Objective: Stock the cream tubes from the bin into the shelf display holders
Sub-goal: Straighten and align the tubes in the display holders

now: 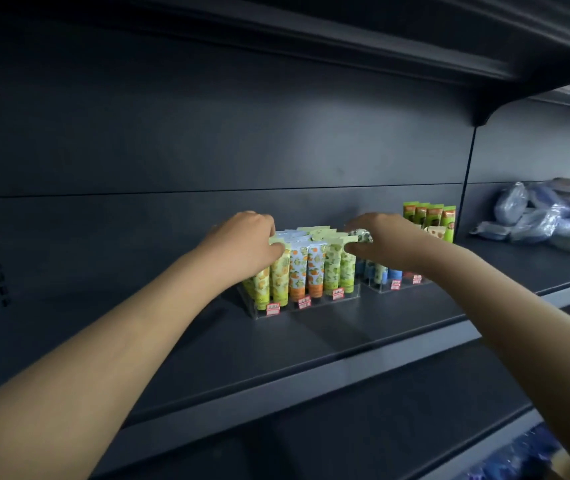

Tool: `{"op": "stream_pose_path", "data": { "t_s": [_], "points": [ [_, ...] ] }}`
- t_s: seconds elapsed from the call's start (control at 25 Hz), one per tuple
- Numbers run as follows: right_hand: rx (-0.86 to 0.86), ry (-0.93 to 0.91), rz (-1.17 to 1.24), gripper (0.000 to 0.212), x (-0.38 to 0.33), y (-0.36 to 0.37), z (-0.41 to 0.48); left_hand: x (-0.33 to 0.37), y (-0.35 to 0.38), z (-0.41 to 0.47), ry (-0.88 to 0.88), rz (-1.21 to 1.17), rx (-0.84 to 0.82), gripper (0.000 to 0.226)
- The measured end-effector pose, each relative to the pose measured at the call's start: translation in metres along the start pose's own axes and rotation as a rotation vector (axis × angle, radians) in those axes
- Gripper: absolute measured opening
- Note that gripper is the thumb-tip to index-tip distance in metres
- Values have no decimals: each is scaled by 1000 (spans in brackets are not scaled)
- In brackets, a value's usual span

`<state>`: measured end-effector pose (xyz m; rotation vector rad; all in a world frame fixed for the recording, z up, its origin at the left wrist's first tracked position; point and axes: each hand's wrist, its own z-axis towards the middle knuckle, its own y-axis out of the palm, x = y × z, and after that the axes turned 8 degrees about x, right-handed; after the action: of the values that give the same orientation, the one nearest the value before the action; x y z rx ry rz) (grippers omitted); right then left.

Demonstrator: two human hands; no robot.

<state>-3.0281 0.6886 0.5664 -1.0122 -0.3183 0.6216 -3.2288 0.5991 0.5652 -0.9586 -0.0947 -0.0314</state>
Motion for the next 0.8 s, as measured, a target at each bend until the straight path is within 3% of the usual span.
{"op": "stream_pose_path", "data": {
  "t_s": [0.2, 0.48, 0.8],
  "points": [
    [33, 19, 41, 38, 39, 16, 28, 8, 27, 40, 35, 52, 36, 31],
    [78, -147, 158, 33, 71, 41, 70, 18, 61, 87, 106, 77, 33, 27],
    [-33, -165, 298, 29, 97, 59, 84, 39, 88, 120, 249, 77, -72, 34]
  ]
}}
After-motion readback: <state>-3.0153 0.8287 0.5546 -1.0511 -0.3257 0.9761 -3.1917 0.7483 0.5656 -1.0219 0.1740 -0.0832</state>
